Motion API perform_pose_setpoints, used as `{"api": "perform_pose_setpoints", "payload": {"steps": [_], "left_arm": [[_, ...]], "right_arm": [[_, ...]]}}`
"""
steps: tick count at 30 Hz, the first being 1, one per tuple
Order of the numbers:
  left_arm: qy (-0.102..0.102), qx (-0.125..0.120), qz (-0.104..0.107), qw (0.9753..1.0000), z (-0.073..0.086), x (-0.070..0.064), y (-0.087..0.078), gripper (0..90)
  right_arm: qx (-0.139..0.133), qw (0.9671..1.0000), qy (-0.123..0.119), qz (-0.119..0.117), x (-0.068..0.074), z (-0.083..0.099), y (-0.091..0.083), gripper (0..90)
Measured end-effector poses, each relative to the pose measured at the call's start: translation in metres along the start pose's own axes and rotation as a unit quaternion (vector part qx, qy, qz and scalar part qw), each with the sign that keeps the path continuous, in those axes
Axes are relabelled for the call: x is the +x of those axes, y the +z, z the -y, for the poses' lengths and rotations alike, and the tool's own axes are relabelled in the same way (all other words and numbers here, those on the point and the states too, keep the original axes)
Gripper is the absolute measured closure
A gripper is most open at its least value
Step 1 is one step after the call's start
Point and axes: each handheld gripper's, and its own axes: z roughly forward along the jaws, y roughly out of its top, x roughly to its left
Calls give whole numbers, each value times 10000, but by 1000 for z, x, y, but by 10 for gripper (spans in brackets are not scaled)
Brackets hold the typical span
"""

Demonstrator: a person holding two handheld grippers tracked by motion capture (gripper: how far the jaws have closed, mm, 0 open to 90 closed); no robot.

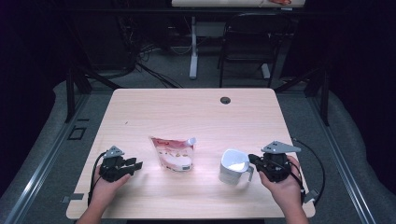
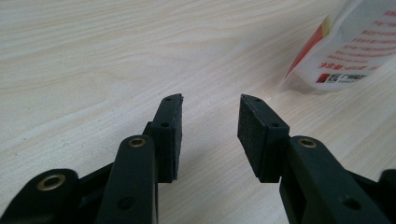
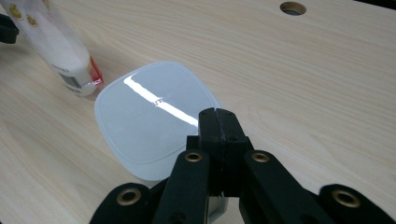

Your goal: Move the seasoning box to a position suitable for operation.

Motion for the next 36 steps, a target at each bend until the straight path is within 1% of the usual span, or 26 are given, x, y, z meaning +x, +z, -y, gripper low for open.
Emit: {"api": "perform_pose_setpoints", "payload": {"steps": [2, 5, 8, 9, 10, 12, 13, 15, 18, 25, 28, 32, 36], "left_arm": [[-17, -5, -9, 10000, 0, 0, 0, 604], [9, 20, 15, 10000, 0, 0, -1, 604], [12, 20, 14, 10000, 0, 0, -1, 604], [11, 27, 16, 10000, 0, 0, -1, 604], [8, 27, 13, 10000, 0, 0, -1, 605], [14, 36, 3, 10000, 0, 0, -1, 605], [17, 38, 3, 10000, 0, 0, -1, 605], [24, 39, 0, 10000, 0, 0, -1, 605], [55, 37, -3, 10000, 0, 0, -1, 605], [29, 24, -16, 10000, 0, 0, -1, 605], [36, 27, -20, 10000, 0, 0, -2, 605], [29, 19, -41, 10000, 0, 0, -2, 605], [28, 14, -49, 10000, 0, 0, -2, 605]], "right_arm": [[67, 10000, -16, -33, 2, 0, 0, 900], [64, 9999, -33, -92, 5, 1, 0, 900], [72, 9999, -71, -83, 8, 1, 0, 900], [62, 9999, -82, -112, 9, 1, 0, 900], [72, 9999, -115, -99, 12, 2, 1, 900], [125, 9998, -147, -79, 13, 3, 2, 900], [95, 9999, -120, -81, 13, 3, 2, 900], [129, 9998, -136, -100, 11, 3, 2, 900], [108, 9998, -81, -121, 11, 4, 1, 900], [89, 9998, -18, -177, 8, 7, 0, 900], [39, 9998, 54, -208, 7, 8, -1, 900], [35, 9998, 35, -215, 7, 9, -1, 900], [10, 9998, 81, -208, 6, 10, -2, 900]]}}
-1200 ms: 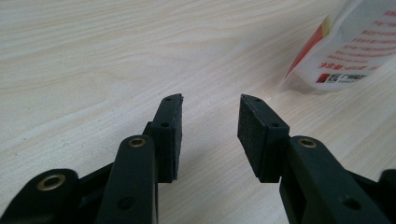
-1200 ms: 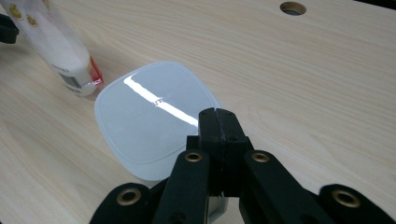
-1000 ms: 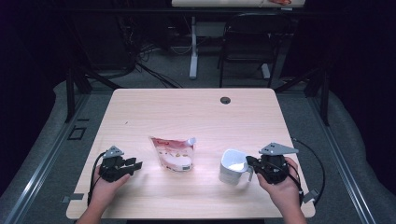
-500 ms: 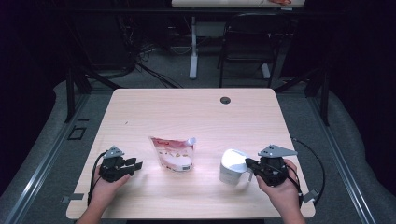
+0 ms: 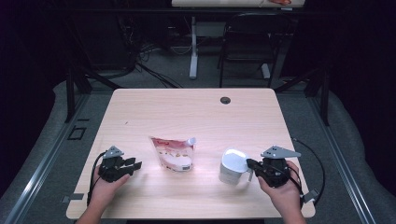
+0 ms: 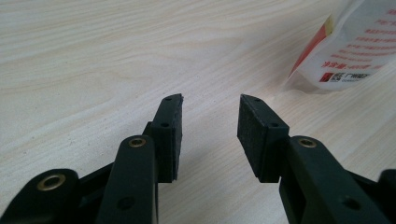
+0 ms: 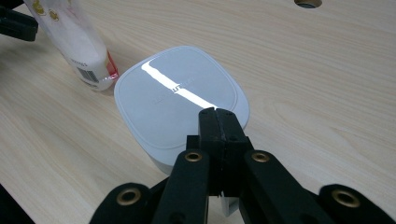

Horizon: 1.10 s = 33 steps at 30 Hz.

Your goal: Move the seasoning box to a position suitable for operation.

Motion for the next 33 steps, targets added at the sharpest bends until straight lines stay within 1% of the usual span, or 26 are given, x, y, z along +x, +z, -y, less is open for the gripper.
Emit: {"api": "perform_pose_setpoints", "payload": {"steps": [8, 12, 13, 14, 15, 18, 24, 26, 28, 33], "left_arm": [[-5, 15, -14, 10000, 0, 0, 0, 605], [-11, -4, -45, 10000, 0, 0, 0, 605], [-12, 17, -33, 10000, 0, 1, 0, 605], [-27, -17, -95, 9999, 0, 0, 1, 605], [-15, -3, -49, 10000, 0, 0, 0, 605], [-4, 55, -27, 10000, 0, 1, 0, 605], [-17, 27, -45, 10000, 0, 1, 0, 605], [6, 54, -53, 10000, 0, 1, 0, 605], [-31, 53, -57, 10000, 0, 1, 0, 605], [-26, 36, -57, 10000, 0, 1, 1, 605]], "right_arm": [[-47, 10000, 71, -46, -2, 2, 0, 900], [-46, 10000, 54, -52, -3, 2, -1, 900], [-82, 9999, 67, -48, -2, 3, -1, 900], [-75, 9999, 58, -52, -3, 3, -1, 900], [-77, 9999, 56, -51, -2, 3, -1, 900], [-101, 9999, 98, -56, -2, 4, -1, 900], [-118, 9999, 93, -46, -2, 5, -1, 900], [-138, 9998, 127, -61, -3, 5, -1, 900], [-152, 9998, 147, -71, -3, 6, -1, 900], [-162, 9996, 183, -122, -5, 6, -1, 900]]}}
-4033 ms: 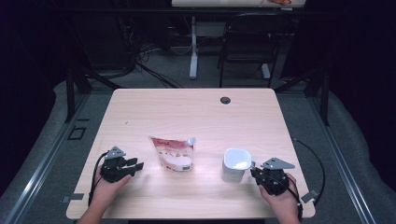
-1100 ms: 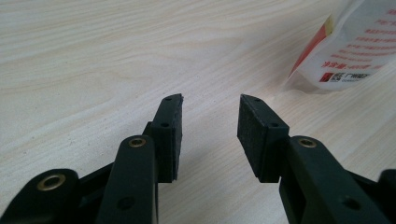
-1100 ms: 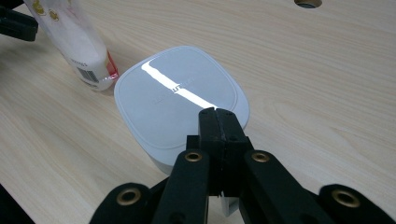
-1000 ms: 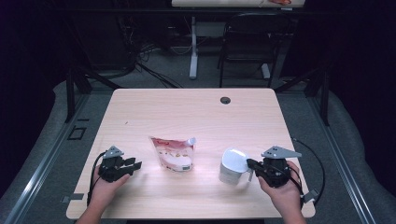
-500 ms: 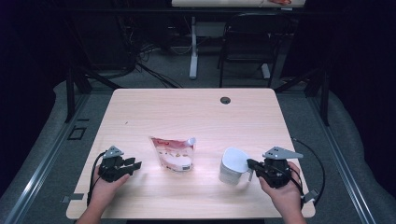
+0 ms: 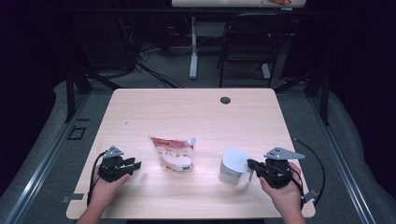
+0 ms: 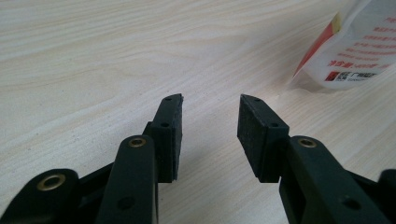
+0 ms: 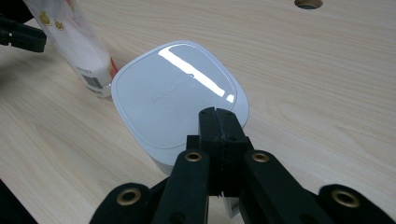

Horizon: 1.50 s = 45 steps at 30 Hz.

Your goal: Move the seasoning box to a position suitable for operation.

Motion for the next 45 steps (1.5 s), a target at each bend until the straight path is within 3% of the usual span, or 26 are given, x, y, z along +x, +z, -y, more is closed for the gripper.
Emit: {"api": "perform_pose_setpoints", "payload": {"steps": [11, 19, 45], "left_arm": [[-15, 19, -24, 10000, 0, 1, 0, 605], [-13, 26, -17, 10000, 0, 1, 0, 605], [-16, -1, -20, 10000, 0, 0, 0, 605]], "right_arm": [[-2, 10000, 35, -20, -1, 1, 0, 900], [-92, 9997, 207, -70, -3, 3, 0, 900], [-66, 9999, 101, 120, 1, 4, -1, 900]]}}
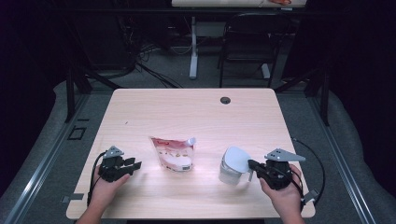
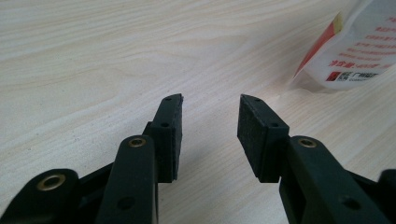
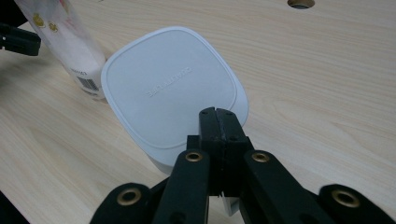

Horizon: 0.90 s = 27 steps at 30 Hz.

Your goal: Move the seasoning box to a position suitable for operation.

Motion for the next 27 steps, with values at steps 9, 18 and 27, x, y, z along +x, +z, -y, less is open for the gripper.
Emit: {"api": "perform_pose_setpoints", "payload": {"steps": [9, 18, 27], "left_arm": [[-16, 24, -2, 10000, 0, 0, 0, 604], [-28, -3, 0, 10000, 0, 1, 0, 604], [-15, -23, -12, 10000, 0, 1, -2, 602]], "right_arm": [[-37, 9992, 348, -174, -9, 11, 2, 900], [-284, 9966, 703, -316, -15, 22, 4, 900], [-569, 9827, 1620, -688, -26, 42, 10, 881]]}}
